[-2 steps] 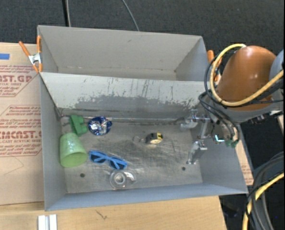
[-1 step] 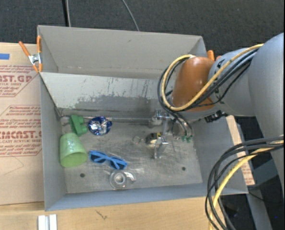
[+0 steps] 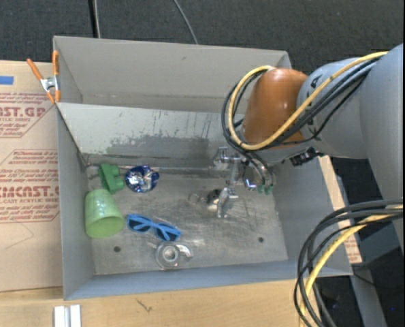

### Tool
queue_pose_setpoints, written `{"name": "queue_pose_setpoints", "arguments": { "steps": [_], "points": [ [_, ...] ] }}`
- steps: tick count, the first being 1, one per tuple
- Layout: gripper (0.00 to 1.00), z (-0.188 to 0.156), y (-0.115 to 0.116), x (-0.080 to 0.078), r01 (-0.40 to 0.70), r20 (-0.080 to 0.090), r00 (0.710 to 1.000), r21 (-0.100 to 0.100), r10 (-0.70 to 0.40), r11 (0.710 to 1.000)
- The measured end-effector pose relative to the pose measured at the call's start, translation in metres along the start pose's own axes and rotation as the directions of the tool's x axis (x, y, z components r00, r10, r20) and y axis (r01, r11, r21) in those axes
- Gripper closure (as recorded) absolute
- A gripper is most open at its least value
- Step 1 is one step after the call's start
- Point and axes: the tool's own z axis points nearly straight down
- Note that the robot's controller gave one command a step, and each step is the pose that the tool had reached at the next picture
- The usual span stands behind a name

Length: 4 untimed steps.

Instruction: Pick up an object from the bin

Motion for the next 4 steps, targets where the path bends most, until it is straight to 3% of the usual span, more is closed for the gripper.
{"name": "queue_pose_setpoints", "arguments": {
  "steps": [1,2,3,4],
  "points": [
    [0.00,-0.016,-0.007,0.004,0.041,-0.002,0.999,0.001,-0.041,0.999],
    [0.00,0.028,-0.013,0.001,-0.019,0.002,1.000,-0.002,0.019,1.000],
    [0.00,0.026,-0.012,-0.001,-0.018,-0.001,1.000,-0.001,0.018,1.000],
    [1.00,0.023,-0.012,-0.003,-0.018,0.003,1.000,-0.001,0.018,1.000]
  ]
}}
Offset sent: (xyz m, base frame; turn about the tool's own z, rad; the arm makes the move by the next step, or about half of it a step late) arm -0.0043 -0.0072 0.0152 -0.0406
